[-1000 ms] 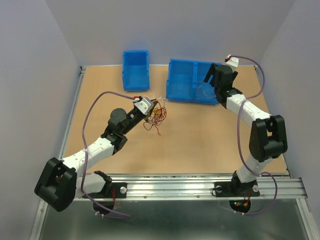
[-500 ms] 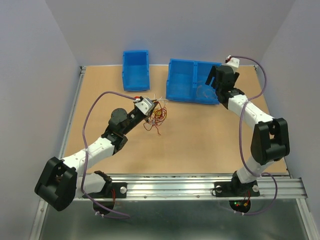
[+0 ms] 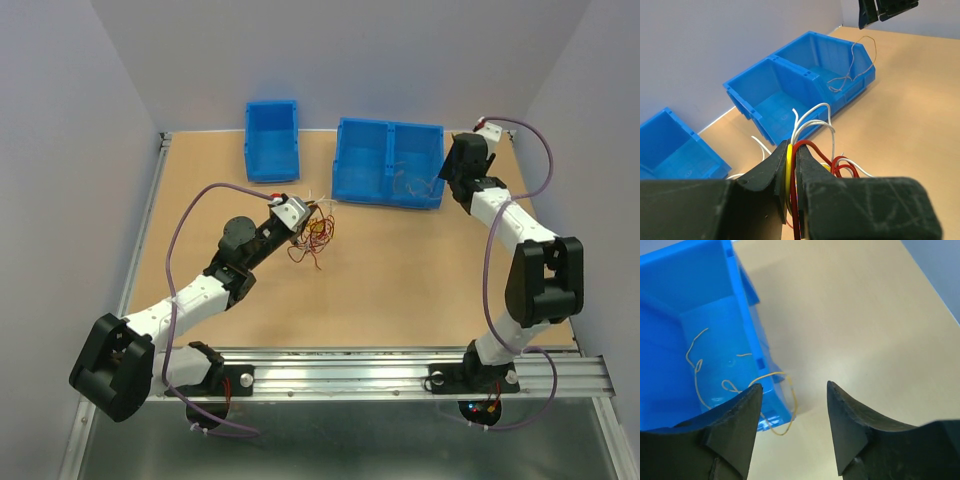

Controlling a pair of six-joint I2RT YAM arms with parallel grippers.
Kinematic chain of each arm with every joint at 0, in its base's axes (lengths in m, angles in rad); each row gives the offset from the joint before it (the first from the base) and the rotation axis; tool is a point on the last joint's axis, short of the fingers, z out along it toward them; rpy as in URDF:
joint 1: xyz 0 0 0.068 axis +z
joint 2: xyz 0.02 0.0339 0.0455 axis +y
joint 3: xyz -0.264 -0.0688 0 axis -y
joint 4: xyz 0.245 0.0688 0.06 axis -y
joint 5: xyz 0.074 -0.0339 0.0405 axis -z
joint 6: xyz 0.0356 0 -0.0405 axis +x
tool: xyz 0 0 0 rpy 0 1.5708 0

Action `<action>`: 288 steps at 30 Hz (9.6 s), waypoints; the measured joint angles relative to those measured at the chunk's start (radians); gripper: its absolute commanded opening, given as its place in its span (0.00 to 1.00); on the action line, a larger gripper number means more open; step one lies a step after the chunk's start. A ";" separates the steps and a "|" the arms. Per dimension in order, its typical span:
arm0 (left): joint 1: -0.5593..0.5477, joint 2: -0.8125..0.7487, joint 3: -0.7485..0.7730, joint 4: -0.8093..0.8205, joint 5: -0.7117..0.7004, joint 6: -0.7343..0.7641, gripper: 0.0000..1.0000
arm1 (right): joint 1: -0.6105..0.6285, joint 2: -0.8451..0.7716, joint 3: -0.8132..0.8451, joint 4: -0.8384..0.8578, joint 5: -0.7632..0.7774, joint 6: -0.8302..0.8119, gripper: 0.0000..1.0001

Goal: Untangle the cables

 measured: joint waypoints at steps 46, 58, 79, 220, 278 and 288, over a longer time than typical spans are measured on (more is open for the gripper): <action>-0.006 0.022 0.003 -0.010 -0.008 0.010 0.19 | -0.037 0.052 0.001 -0.035 -0.319 -0.072 0.01; -0.010 0.026 0.010 -0.014 -0.013 0.011 0.19 | -0.029 0.414 0.288 0.000 -0.446 -0.058 0.00; -0.012 0.045 0.011 -0.018 -0.014 0.022 0.19 | 0.065 0.612 0.539 -0.174 -0.437 -0.114 0.32; -0.105 0.438 0.396 -0.434 -0.127 0.133 0.00 | 0.330 -0.169 -0.200 0.575 -0.382 -0.148 0.01; -0.101 0.235 0.328 -0.394 -0.119 0.054 0.00 | 0.322 -0.126 -0.241 0.409 -1.253 -0.665 0.57; -0.101 0.208 0.293 -0.385 -0.081 0.054 0.00 | 0.322 -0.113 -0.241 0.398 -1.318 -0.687 0.31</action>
